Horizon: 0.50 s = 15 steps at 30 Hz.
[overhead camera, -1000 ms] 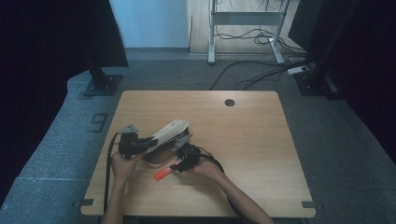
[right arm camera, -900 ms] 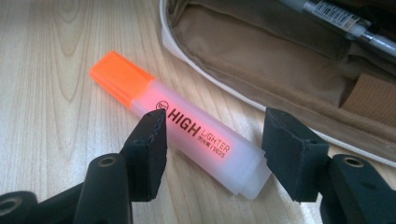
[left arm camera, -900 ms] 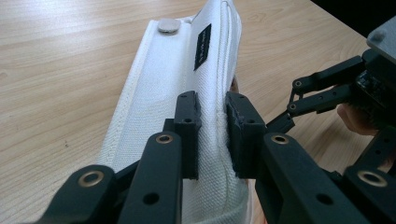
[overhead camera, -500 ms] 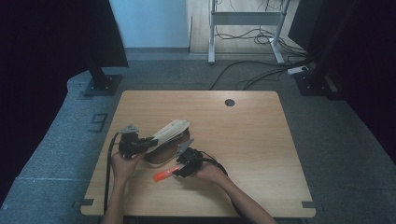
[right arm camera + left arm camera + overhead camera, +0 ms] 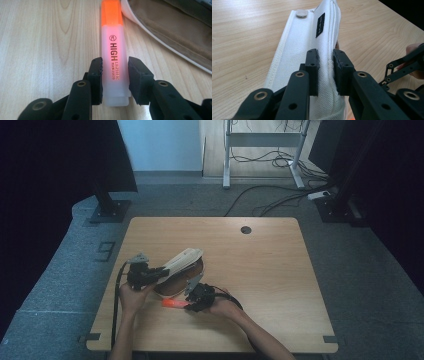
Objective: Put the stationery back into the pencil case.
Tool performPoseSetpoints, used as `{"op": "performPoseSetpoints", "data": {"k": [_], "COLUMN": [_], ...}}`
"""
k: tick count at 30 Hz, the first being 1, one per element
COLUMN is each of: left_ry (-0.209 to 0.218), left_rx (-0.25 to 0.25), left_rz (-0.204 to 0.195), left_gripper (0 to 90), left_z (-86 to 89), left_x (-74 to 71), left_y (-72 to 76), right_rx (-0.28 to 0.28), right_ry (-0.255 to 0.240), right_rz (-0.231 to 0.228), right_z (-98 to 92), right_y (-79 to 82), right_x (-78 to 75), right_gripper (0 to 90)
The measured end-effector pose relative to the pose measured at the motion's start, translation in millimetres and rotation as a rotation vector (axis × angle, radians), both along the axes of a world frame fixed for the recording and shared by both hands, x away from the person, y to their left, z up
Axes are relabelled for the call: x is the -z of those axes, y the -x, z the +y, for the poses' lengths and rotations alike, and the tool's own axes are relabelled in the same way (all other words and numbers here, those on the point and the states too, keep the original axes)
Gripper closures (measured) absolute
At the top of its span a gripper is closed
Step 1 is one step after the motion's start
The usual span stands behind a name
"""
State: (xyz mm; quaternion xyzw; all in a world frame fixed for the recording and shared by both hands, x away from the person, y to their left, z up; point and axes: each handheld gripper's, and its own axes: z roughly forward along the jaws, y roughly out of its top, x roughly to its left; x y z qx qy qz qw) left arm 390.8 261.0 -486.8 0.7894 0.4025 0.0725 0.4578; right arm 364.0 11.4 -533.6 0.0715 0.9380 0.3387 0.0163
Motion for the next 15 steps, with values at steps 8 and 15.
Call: {"op": "performPoseSetpoints", "data": {"k": [8, 15], "left_ry": [-0.001, 0.0], "left_rx": [0.001, 0.0], "left_rz": [0.0, 0.0], "left_gripper": [75.7, 75.7], "left_z": [0.1, 0.4], "left_x": [0.2, 0.2], "left_y": [0.0, -0.2], "right_rx": [0.008, 0.024], "right_ry": [0.007, -0.01], "right_rz": [-0.001, -0.001], "right_z": [-4.9, -15.6], "right_y": [7.5, 11.1], "right_x": [-0.7, -2.2], "right_gripper": [64.9, 65.0]}}
